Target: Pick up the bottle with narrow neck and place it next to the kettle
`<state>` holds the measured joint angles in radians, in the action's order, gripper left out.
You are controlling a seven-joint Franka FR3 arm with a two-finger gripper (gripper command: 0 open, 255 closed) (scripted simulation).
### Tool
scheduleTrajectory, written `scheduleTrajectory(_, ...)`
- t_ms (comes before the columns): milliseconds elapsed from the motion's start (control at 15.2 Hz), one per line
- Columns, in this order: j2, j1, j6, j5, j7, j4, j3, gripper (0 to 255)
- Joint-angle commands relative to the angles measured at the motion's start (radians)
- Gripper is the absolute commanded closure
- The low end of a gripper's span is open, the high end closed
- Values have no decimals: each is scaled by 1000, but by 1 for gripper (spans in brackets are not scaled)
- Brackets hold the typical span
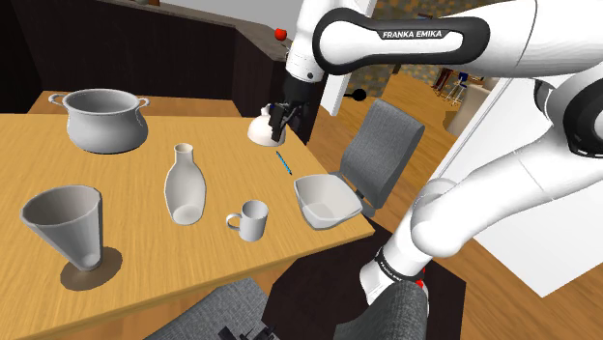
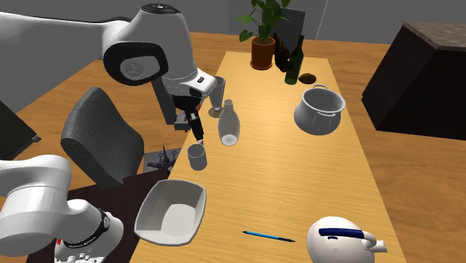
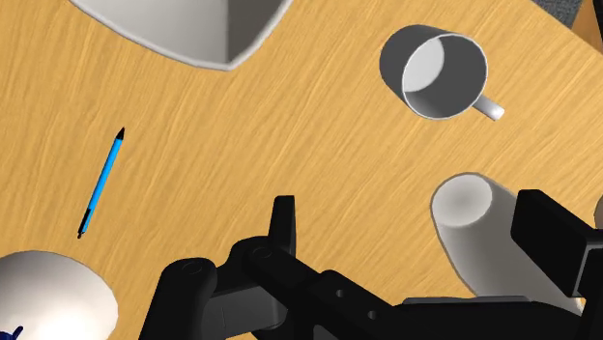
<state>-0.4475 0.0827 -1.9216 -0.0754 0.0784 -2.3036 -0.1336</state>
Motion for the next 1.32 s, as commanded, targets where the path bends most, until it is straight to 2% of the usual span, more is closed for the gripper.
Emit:
scheduleTrajectory(0,64,7,-24,-2,37,43,-27,0)
scheduleTrajectory(528,338,37,-88,42,194,257,-126,0)
scheduleTrajectory(1122,681,112,-71,163,369,604,-182,0)
scheduleTrajectory(1254,689,114,-95,166,371,588,-180,0)
